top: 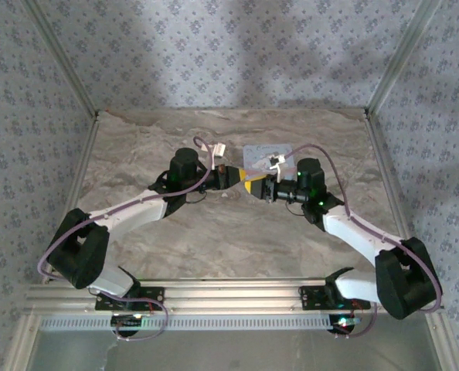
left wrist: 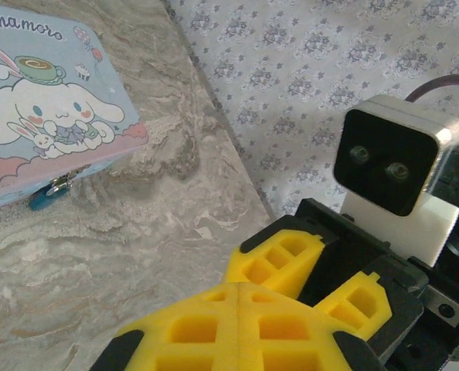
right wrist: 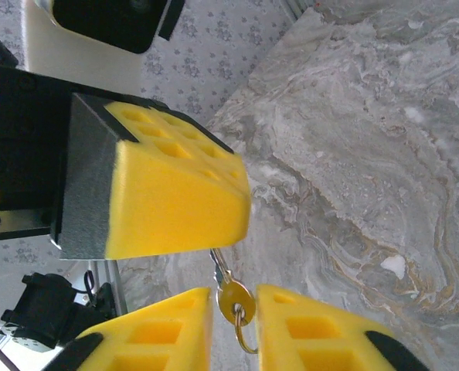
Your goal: Unlock the padlock with the key
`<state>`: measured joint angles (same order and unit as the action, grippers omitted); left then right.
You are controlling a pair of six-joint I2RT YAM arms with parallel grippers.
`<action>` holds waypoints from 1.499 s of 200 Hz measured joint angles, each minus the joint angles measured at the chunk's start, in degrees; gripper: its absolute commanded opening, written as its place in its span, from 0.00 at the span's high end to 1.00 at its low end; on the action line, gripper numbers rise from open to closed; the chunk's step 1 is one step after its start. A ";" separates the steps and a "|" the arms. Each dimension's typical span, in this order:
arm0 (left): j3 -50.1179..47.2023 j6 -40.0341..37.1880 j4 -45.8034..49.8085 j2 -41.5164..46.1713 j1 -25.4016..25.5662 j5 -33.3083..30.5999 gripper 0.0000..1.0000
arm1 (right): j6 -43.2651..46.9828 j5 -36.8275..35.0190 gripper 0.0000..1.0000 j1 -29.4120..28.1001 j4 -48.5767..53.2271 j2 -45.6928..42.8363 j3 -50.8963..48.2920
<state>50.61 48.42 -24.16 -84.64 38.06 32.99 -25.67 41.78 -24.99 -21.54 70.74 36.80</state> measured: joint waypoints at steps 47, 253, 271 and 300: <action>0.00 -0.04 0.11 0.17 -0.02 -0.33 1.00 | 0.22 -0.20 1.00 0.15 0.37 -0.35 0.00; 23.23 -9.18 24.11 -21.75 -3.98 -11.82 0.13 | 4.31 -26.77 1.00 5.27 23.21 -12.90 -1.29; 26.51 -9.11 26.36 -25.79 -3.41 -11.74 0.13 | 4.31 -27.93 1.00 5.42 24.28 -13.03 -1.46; 29.64 -8.26 29.20 -29.33 -2.49 -11.34 0.15 | 4.31 -28.94 1.00 5.51 25.09 -13.03 -1.53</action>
<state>80.25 40.16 5.04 -113.97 35.57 21.65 -21.37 12.84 -19.49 3.55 57.71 35.27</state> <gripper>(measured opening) 0.857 0.039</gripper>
